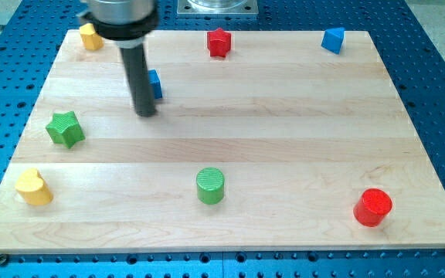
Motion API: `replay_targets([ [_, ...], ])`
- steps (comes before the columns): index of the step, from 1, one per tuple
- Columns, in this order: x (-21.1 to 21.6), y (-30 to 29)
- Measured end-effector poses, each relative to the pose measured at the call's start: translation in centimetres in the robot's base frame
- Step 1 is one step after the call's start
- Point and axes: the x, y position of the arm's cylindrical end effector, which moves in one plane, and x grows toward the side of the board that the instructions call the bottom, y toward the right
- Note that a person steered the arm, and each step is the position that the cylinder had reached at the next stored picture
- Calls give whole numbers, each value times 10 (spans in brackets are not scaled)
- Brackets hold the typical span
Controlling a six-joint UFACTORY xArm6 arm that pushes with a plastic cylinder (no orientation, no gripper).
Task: Slide the blue cube diagonal to the green circle
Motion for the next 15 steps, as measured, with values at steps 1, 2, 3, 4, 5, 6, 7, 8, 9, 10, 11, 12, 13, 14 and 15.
replay_targets([
  [1, 4, -4],
  [2, -18, -4],
  [3, -32, -2],
  [4, -33, 1],
  [5, -32, -3],
  [6, -36, -4],
  [7, -42, -4],
  [8, -42, -4],
  [9, -42, -4],
  [10, -43, -4],
  [11, -45, -7],
  [12, -43, -17],
  [13, 31, -14],
  [14, 86, -34],
  [15, 75, -58],
])
